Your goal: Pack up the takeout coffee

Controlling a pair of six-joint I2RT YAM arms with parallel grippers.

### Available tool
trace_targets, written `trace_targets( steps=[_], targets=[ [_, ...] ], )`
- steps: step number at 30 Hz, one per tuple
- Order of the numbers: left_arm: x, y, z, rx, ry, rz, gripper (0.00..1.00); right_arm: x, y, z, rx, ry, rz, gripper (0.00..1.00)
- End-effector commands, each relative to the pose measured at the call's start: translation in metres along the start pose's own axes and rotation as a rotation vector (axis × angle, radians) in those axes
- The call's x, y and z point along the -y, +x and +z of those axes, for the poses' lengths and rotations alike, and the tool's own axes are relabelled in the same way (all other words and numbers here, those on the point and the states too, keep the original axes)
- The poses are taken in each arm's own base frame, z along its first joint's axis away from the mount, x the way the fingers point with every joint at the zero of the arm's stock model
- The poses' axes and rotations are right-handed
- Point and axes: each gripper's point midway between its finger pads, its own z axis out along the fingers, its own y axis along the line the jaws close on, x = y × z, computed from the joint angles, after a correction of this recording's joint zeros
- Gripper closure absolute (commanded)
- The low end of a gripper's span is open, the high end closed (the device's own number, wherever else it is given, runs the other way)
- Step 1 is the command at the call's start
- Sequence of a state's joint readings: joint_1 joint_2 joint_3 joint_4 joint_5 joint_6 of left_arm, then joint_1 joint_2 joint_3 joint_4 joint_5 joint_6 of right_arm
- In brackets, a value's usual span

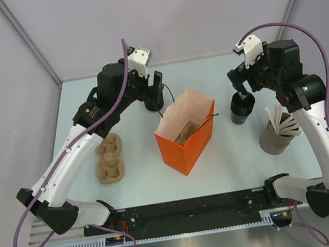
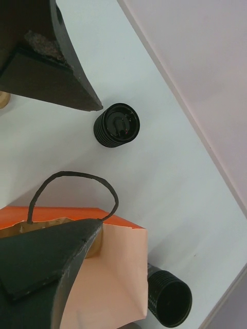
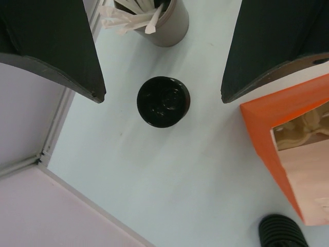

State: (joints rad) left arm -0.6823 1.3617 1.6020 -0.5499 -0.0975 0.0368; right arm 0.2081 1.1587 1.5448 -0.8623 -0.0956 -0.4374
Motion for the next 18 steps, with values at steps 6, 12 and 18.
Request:
trace_targets(
  steps=[6,12,18],
  targets=[
    [0.007,0.005,-0.012,-0.011,0.06,0.047,0.25,-0.041,-0.038,-0.02,0.17,-0.218,-0.018,0.01],
    [0.018,0.008,-0.019,-0.025,0.122,0.044,0.31,-0.064,-0.038,0.017,0.075,-0.291,-0.029,0.03],
    [0.02,0.007,-0.025,-0.021,0.139,0.042,0.21,-0.096,-0.039,0.055,-0.042,-0.389,-0.045,0.11]
  ],
)
